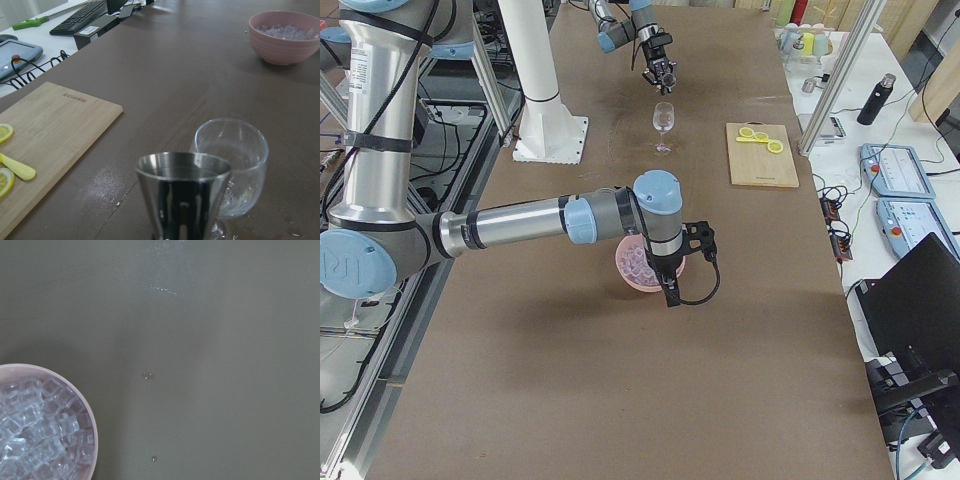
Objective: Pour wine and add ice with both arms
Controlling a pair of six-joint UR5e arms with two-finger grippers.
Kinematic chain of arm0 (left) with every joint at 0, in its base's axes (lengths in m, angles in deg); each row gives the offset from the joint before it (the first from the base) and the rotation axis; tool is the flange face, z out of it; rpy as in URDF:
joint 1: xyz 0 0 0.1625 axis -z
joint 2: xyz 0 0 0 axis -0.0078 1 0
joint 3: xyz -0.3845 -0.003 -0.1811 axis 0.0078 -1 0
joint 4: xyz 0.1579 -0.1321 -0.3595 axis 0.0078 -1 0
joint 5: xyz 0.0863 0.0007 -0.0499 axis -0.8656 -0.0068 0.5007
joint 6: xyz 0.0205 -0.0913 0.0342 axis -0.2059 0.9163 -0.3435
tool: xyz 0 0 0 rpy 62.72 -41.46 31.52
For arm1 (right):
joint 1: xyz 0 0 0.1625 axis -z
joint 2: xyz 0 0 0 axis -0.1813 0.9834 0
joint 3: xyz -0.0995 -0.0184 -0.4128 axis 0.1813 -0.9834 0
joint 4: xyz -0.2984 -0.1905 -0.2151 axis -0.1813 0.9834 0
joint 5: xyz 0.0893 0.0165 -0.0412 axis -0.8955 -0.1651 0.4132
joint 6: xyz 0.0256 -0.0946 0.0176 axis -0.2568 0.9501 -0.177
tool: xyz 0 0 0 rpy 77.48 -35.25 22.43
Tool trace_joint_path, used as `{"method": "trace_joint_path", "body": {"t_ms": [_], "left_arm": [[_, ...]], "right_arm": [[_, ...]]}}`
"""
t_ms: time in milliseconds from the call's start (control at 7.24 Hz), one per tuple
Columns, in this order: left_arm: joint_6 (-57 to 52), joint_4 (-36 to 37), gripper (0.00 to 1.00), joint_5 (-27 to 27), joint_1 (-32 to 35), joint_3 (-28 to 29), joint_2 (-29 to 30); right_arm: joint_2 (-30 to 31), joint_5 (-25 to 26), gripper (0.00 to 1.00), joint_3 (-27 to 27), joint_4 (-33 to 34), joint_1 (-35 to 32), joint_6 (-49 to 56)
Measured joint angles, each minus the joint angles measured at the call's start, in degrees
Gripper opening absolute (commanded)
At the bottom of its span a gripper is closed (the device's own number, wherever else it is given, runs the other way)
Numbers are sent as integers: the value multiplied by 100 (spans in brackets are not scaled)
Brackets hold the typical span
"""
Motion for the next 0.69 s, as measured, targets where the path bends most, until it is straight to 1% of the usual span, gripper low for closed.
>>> {"method": "trace_joint_path", "body": {"t_ms": [415,691], "left_arm": [[-125,646,0,120,-18,-123,248],[-310,1279,0,126,-25,-313,392]], "right_arm": [[2,-1,99,-9,0,0,-5],[2,-1,99,-11,0,0,-5]]}}
